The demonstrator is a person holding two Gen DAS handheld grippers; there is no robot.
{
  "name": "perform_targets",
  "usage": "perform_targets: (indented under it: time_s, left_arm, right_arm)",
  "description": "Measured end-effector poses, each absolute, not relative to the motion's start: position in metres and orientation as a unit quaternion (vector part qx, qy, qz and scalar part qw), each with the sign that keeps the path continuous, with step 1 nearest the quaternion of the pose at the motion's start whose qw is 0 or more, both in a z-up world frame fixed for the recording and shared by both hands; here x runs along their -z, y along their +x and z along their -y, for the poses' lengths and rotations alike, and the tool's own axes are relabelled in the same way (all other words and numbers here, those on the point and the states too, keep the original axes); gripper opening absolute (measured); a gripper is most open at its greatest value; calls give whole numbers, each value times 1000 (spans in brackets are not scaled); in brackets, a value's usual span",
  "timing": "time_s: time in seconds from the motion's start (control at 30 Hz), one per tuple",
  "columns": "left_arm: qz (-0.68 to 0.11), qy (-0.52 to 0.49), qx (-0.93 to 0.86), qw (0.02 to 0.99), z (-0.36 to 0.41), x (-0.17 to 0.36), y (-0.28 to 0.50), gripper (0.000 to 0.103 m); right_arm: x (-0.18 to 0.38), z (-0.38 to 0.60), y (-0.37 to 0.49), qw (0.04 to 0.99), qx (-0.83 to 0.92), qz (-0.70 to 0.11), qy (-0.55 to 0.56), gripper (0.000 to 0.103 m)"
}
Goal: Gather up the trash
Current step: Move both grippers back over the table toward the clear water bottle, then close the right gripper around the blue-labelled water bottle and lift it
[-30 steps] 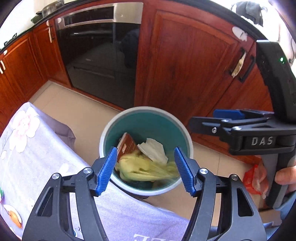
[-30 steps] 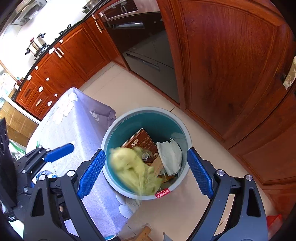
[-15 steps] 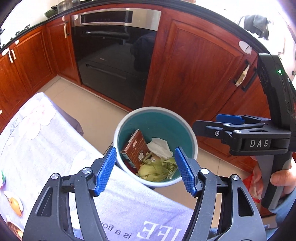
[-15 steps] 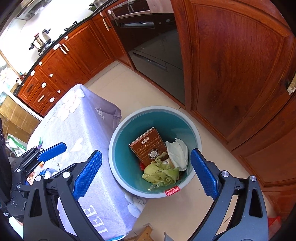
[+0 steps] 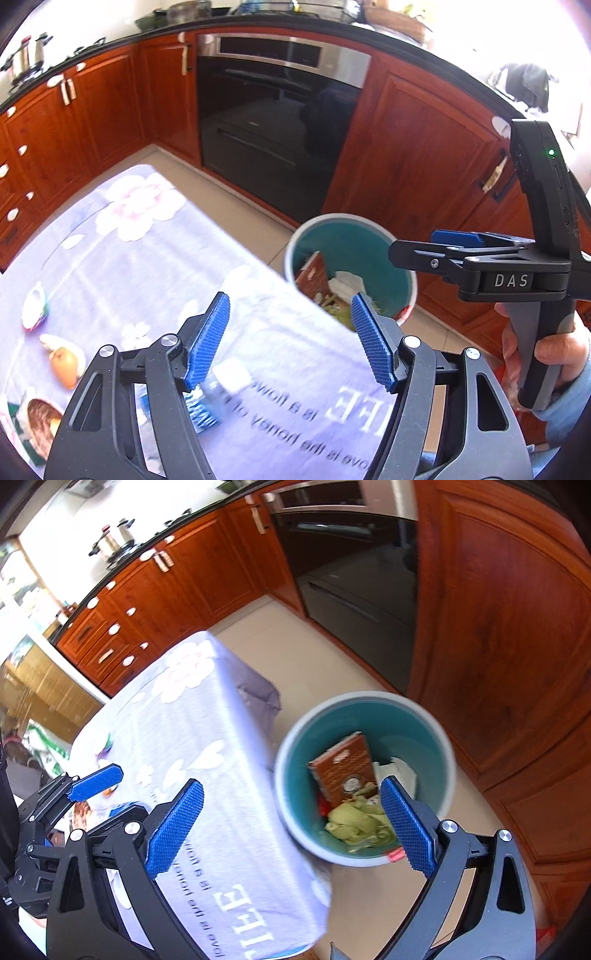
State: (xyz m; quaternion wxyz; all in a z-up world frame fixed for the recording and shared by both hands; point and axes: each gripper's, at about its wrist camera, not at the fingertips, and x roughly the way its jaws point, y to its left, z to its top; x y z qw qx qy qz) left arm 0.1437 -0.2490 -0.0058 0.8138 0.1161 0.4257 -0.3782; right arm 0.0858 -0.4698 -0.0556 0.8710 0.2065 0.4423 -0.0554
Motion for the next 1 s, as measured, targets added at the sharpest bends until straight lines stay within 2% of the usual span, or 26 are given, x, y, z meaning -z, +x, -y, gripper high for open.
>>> perform_targets:
  time_s: [0.53, 1.0]
  left_arm:
    - [-434, 58, 294, 850, 107, 0, 154, 72]
    - [-461, -10, 191, 866, -20, 27, 161, 72]
  right_arm:
    - [33, 344, 125, 878, -38, -459, 126, 92]
    - [83, 225, 177, 827, -157, -539, 15, 92]
